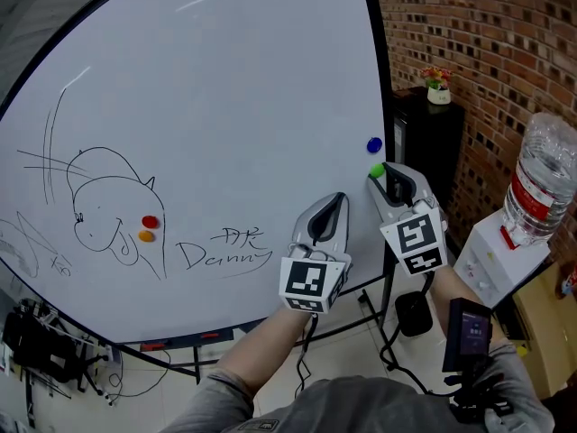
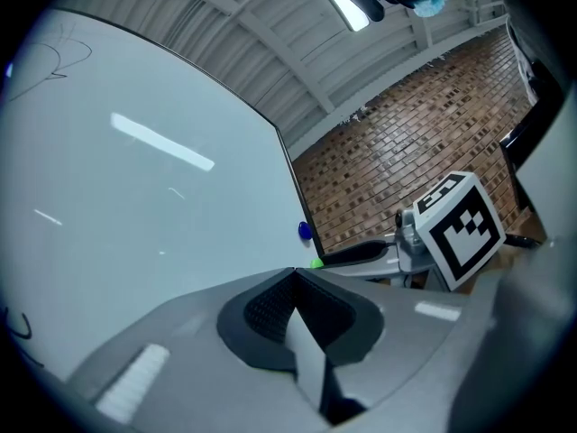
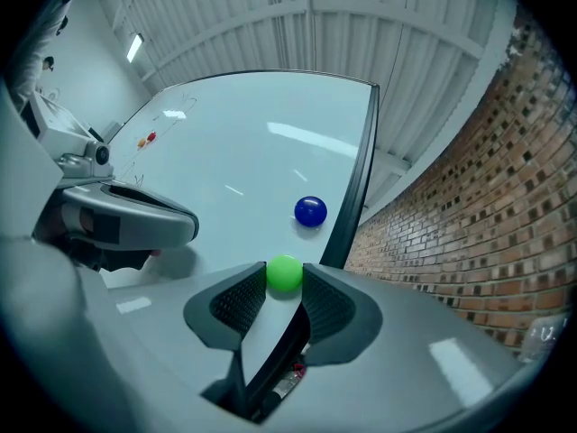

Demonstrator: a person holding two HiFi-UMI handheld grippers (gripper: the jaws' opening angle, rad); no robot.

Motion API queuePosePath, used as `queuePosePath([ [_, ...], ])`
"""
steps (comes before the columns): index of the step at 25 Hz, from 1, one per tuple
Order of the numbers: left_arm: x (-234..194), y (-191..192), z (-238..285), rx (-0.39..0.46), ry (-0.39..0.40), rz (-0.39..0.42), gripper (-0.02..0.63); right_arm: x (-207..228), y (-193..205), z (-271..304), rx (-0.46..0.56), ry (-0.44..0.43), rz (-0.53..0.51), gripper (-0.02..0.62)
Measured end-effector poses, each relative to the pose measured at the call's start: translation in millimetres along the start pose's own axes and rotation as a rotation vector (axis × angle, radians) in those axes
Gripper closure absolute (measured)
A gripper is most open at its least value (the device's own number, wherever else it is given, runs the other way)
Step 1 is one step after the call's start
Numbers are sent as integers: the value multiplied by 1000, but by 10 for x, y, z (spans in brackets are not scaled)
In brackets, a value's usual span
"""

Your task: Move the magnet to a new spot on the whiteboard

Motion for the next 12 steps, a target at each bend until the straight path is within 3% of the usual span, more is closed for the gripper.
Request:
queuePosePath([
  [12, -168, 3, -215, -3, -26, -11, 604, -150, -110, -119, 31, 45, -46, 445],
])
Point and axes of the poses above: the fingertips, and each gripper's own axes: z forward along the fingers, x to its right, y out of its underside, the point moved 3 cm from there along -z, backward along the fingers, and after that the axes turned 15 degrees about z, right-handed, at the moved point
